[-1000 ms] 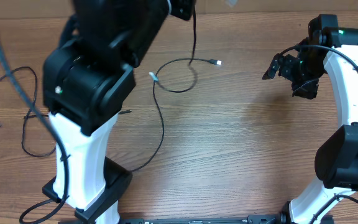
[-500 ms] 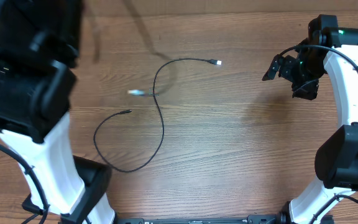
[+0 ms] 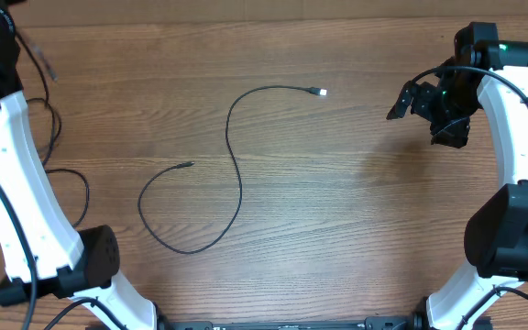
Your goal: Untangle cables
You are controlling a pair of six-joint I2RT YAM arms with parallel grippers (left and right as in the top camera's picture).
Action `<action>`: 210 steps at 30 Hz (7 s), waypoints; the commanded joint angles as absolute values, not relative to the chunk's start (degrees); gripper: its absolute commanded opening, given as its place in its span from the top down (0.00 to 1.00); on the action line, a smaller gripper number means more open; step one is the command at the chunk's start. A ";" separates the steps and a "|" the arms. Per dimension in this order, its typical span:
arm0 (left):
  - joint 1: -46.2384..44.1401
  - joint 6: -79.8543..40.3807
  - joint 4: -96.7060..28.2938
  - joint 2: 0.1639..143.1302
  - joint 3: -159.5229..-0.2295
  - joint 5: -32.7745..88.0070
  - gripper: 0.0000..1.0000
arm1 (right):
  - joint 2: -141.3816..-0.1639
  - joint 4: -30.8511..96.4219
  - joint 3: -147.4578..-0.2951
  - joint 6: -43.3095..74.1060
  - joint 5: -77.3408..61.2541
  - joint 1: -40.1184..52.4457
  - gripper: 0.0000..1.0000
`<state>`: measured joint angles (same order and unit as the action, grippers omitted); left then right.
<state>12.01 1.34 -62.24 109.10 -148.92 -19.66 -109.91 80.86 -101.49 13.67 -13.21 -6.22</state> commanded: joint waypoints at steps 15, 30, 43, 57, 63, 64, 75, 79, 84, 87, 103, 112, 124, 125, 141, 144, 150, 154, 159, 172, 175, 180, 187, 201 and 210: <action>19.94 -13.98 -61.28 124.27 -126.89 -14.96 0.70 | -110.28 81.19 -101.58 13.39 -14.17 -6.02 0.00; 23.64 -16.78 -63.61 120.25 -129.27 -5.89 0.00 | -110.28 81.17 -101.58 13.19 -14.15 -6.02 0.00; 24.47 -16.69 -56.62 104.44 -130.32 -5.93 0.08 | -110.28 81.10 -101.58 13.17 -14.15 -6.02 0.00; 8.01 -3.09 -68.27 104.92 -129.47 7.49 0.12 | -110.28 80.60 -101.58 13.19 -14.15 -6.02 0.00; -3.18 -2.83 -76.79 108.14 -125.82 7.09 0.16 | -110.28 80.71 -101.58 13.17 -14.15 -6.02 0.00; -4.56 -3.36 -77.19 108.57 -124.75 7.07 0.16 | -110.28 80.73 -101.58 13.17 -14.15 -6.02 0.00; -17.28 -16.08 -68.18 111.53 -104.71 4.36 0.16 | -110.28 80.79 -101.58 12.95 -14.15 -6.02 0.00; -18.57 -23.20 -62.22 111.55 -97.17 1.34 0.15 | -110.28 80.93 -101.58 12.97 -14.15 -6.02 0.00; -18.44 -27.46 -52.51 111.55 -86.98 0.86 0.14 | -110.28 81.25 -101.58 12.95 -14.13 -6.02 0.00; -18.46 -25.63 -48.34 111.55 -82.63 0.80 0.19 | -110.28 81.38 -101.56 12.95 -14.13 -6.02 0.00; -18.46 -20.32 -37.10 114.65 -73.49 -2.04 0.50 | -110.28 81.17 -101.56 12.99 -14.15 -6.02 0.00; -18.46 -18.98 -37.04 116.68 -73.43 -3.84 0.54 | -110.28 80.97 -101.56 12.99 -14.15 -6.02 0.00; -18.02 -18.15 -41.69 115.81 -78.43 -4.51 0.96 | -110.28 80.84 -101.56 12.99 -14.15 -6.02 0.00; -17.82 -18.15 -43.44 114.52 -80.93 -4.49 0.96 | -110.28 80.88 -101.56 12.99 -14.15 -6.02 0.00; 1.52 -14.79 -65.73 97.03 -127.76 -5.10 0.96 | -110.28 80.90 -101.56 12.99 -14.15 -6.02 0.00; 8.12 -14.79 -67.24 94.04 -130.19 -5.04 0.96 | -110.28 80.75 -101.56 12.99 -14.15 -6.02 0.00; 17.93 -14.76 -69.89 90.85 -130.26 -6.61 0.96 | -110.28 80.23 -101.56 13.23 -14.20 -6.02 0.00; 22.24 -14.74 -72.23 91.55 -130.23 -10.11 0.96 | -110.28 80.34 -101.56 13.21 -14.20 -6.02 0.00; 25.54 -14.92 -74.39 93.43 -130.23 -20.40 0.96 | -110.28 80.90 -101.56 13.21 -14.17 -6.02 0.00; 35.48 -39.88 -80.18 99.02 -130.21 -22.48 0.96 | -110.28 81.10 -101.56 13.21 -14.17 -6.02 0.00; 35.48 -45.91 -82.89 99.53 -130.19 -22.46 0.96 | -110.28 81.10 -101.56 13.21 -14.17 -6.02 0.00; 35.22 -54.11 -86.83 99.66 -129.91 -22.41 0.93 | -110.28 81.17 -101.56 13.21 -14.17 -6.02 0.00; 36.51 -67.88 -91.77 99.66 -129.91 -23.18 0.96 | -110.28 81.21 -101.56 13.21 -14.17 -6.02 0.00; 39.86 -82.37 -96.64 99.72 -129.51 -28.97 0.89 | -110.28 81.34 -101.56 13.21 -14.17 -6.00 0.00; 39.83 -81.34 -96.14 99.88 -129.51 -29.10 0.01 | -110.28 81.34 -101.56 13.21 -14.17 -6.00 0.00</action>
<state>39.53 -81.14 -96.20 99.46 -129.73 -27.27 -109.91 81.49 -101.49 13.45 -13.74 -6.22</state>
